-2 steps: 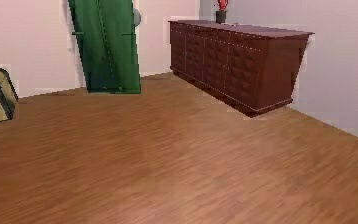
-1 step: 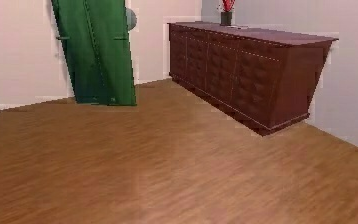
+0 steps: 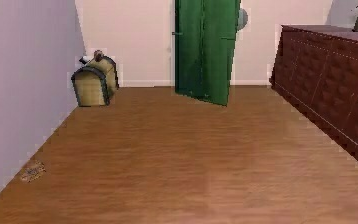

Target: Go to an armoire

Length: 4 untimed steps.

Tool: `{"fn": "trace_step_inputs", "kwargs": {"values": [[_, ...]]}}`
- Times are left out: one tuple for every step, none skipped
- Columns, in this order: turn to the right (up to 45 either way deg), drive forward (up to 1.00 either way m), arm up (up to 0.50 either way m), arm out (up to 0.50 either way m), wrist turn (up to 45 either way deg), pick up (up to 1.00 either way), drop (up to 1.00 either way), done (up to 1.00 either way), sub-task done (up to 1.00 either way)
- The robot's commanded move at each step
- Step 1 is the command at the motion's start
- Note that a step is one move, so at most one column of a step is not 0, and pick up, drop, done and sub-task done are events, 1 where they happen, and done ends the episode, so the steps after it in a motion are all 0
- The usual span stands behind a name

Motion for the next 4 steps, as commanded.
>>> {"fn": "trace_step_inputs", "kwargs": {"values": [[0.0,0.65,0.0,0.0,0.0,0.0,0.0,0.0,0.0],[-12.0,0.0,0.0,0.0,0.0,0.0,0.0,0.0,0.0],[0.0,1.0,0.0,0.0,0.0,0.0,0.0,0.0,0.0],[0.0,0.95,0.0,0.0,0.0,0.0,0.0,0.0,0.0]]}}
